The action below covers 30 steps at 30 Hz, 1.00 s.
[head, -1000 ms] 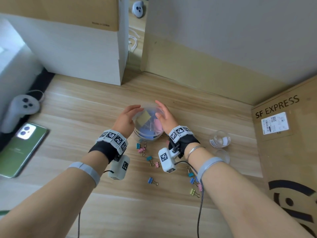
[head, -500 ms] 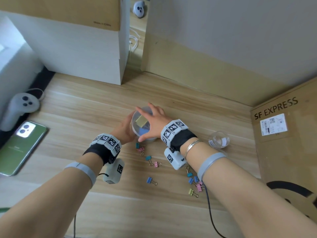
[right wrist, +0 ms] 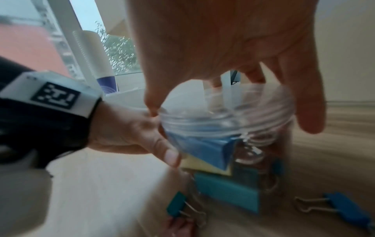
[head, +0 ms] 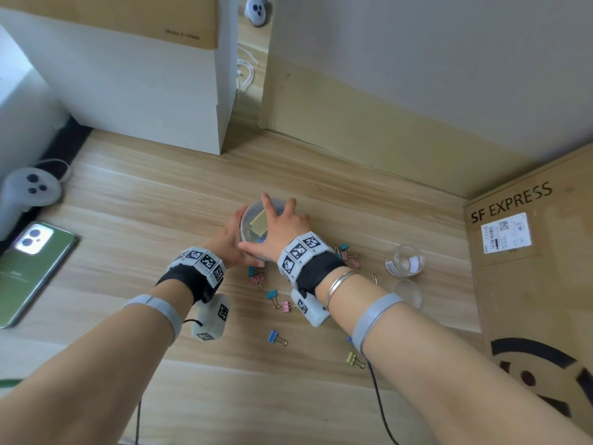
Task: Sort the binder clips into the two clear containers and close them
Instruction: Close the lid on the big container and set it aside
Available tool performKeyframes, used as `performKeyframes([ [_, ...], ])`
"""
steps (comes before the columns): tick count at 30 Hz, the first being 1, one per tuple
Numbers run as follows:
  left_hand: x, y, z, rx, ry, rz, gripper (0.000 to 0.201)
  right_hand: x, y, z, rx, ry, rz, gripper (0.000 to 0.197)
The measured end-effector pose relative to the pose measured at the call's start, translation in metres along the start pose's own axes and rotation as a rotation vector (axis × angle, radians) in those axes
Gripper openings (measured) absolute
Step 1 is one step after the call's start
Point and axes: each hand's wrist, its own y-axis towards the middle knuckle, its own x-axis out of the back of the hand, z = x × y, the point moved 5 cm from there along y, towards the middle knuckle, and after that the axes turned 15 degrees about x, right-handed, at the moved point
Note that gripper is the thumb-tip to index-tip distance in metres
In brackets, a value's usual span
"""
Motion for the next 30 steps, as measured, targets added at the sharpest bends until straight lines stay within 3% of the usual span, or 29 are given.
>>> performKeyframes([
  [3,0.0,0.002,0.001,-0.019,0.002,0.017,0.135,-0.003,0.0,0.0,-0.075,0.095,0.004,0.11],
  [6,0.002,0.003,-0.003,-0.014,-0.008,0.029,0.139,-0.003,-0.003,-0.005,0.011,0.231,0.122,0.111],
  [8,0.002,0.004,-0.002,-0.013,-0.012,0.018,0.147,0.003,-0.006,-0.006,0.084,0.201,0.144,0.112],
  [12,0.0,0.01,0.005,0.031,-0.013,-0.022,0.127,0.008,-0.01,-0.006,0.11,0.124,0.041,0.106],
  [15,0.0,0.012,0.004,0.019,0.007,-0.034,0.123,0.003,-0.013,-0.007,0.094,0.106,-0.049,0.107],
  [17,-0.001,0.01,0.004,0.012,-0.011,-0.017,0.122,-0.001,-0.013,-0.012,0.11,0.201,-0.059,0.106],
  [19,-0.004,0.009,0.007,0.01,-0.035,-0.007,0.122,-0.005,-0.013,-0.025,0.083,0.478,-0.11,0.103],
  [21,-0.004,0.009,0.012,0.039,-0.028,-0.051,0.123,-0.013,-0.012,-0.044,-0.028,0.716,-0.2,0.094],
  [23,-0.005,0.01,0.013,0.092,-0.124,-0.069,0.119,-0.02,-0.015,-0.058,-0.14,0.775,-0.267,0.077],
  [26,-0.002,0.014,-0.001,0.133,-0.356,-0.049,0.109,-0.013,-0.013,-0.071,-0.166,0.789,-0.35,0.053],
  [28,0.007,0.024,-0.015,0.119,-0.395,-0.106,0.101,-0.002,-0.005,-0.081,-0.156,0.867,-0.435,0.036],
  [30,0.018,0.04,-0.029,0.109,-0.396,-0.171,0.094,0.011,0.005,-0.094,-0.166,0.954,-0.517,0.03],
])
